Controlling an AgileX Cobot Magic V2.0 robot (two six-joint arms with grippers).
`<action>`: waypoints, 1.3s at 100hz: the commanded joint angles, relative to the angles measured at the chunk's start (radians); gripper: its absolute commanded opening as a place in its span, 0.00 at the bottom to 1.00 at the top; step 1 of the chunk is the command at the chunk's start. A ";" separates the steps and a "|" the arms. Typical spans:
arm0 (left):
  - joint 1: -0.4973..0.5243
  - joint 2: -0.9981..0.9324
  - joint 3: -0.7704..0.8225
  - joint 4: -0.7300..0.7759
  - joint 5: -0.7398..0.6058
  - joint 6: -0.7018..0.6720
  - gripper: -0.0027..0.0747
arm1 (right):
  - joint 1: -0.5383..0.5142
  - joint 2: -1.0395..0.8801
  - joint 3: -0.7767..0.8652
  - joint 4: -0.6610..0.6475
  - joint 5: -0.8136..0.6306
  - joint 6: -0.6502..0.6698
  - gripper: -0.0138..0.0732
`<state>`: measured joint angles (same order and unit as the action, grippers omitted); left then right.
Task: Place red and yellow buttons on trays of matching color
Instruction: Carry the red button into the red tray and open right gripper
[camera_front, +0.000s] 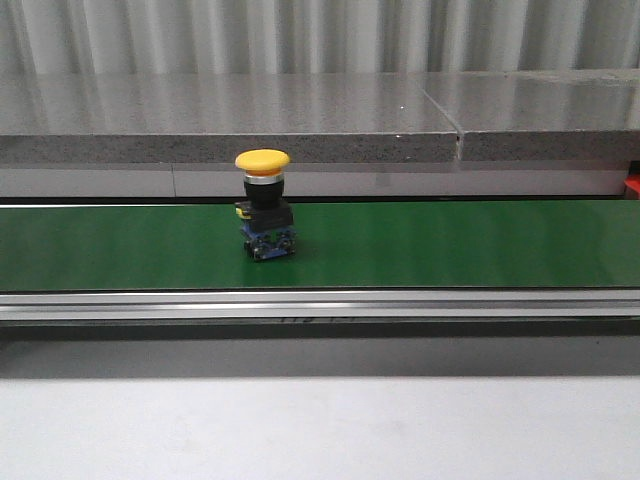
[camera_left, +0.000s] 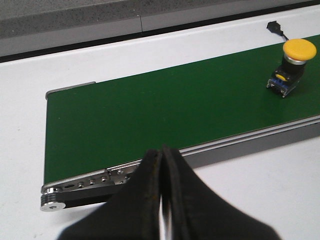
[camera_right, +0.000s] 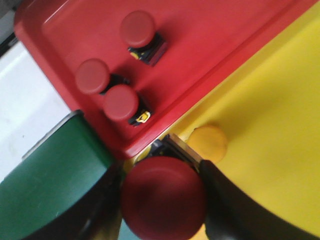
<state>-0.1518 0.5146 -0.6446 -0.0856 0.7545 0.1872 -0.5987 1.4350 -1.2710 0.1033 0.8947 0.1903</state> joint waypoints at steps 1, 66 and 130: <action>-0.003 0.004 -0.027 -0.009 -0.070 -0.008 0.01 | -0.029 -0.019 -0.022 0.002 -0.089 0.013 0.21; -0.003 0.004 -0.027 -0.009 -0.070 -0.008 0.01 | -0.028 0.169 -0.031 0.076 -0.303 0.013 0.21; -0.003 0.004 -0.027 -0.009 -0.070 -0.008 0.01 | -0.016 0.313 -0.031 0.150 -0.435 0.013 0.21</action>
<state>-0.1518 0.5146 -0.6446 -0.0856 0.7545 0.1872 -0.6139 1.7763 -1.2710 0.2257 0.5226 0.2021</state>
